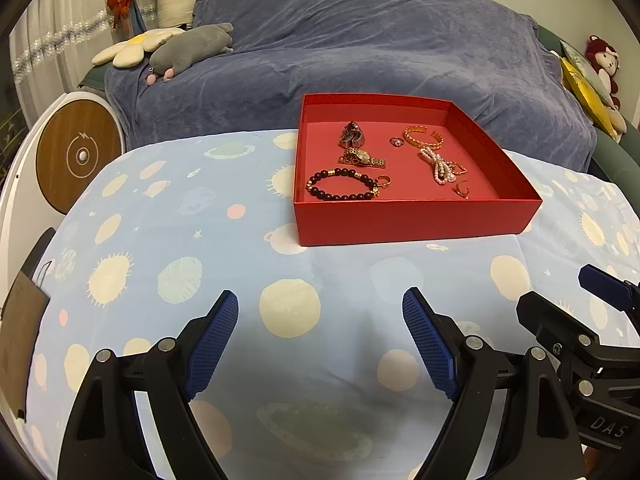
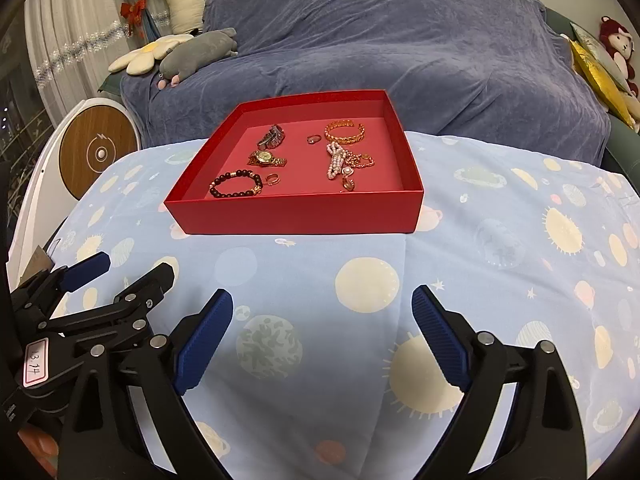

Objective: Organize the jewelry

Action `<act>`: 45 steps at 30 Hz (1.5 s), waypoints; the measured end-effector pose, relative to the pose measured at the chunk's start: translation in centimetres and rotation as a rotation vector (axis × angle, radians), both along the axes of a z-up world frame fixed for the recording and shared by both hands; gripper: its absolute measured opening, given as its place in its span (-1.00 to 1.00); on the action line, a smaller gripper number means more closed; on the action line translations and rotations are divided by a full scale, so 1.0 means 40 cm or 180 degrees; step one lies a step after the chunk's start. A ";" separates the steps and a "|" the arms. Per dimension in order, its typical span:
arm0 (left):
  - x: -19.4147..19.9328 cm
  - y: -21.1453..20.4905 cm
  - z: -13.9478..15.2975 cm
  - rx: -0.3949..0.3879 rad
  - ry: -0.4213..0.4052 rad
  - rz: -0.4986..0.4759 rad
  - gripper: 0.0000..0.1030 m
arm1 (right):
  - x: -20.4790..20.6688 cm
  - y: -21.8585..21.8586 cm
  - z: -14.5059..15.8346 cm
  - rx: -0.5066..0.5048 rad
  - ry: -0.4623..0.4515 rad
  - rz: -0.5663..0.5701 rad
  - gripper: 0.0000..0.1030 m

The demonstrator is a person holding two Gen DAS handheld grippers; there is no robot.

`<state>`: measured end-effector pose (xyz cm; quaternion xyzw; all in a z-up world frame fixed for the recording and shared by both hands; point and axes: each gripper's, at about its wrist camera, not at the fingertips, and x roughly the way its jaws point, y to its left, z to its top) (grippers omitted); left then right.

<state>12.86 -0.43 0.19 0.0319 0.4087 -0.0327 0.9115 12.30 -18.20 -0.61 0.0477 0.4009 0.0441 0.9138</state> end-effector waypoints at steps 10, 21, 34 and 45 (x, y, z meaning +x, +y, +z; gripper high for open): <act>-0.005 -0.003 -0.001 0.0030 -0.0030 0.0003 0.58 | -0.005 0.001 0.002 -0.0034 -0.0025 -0.0013 0.74; -0.005 -0.003 0.000 0.0059 -0.0022 0.0008 0.58 | -0.006 0.001 0.001 -0.0034 -0.0022 -0.0016 0.74; -0.006 0.000 -0.004 0.0071 -0.0009 0.0015 0.58 | -0.007 0.000 -0.001 -0.0035 -0.0015 -0.0019 0.74; -0.007 0.001 -0.004 0.0068 -0.0008 0.0019 0.58 | -0.007 0.000 -0.001 -0.0040 -0.0021 -0.0019 0.74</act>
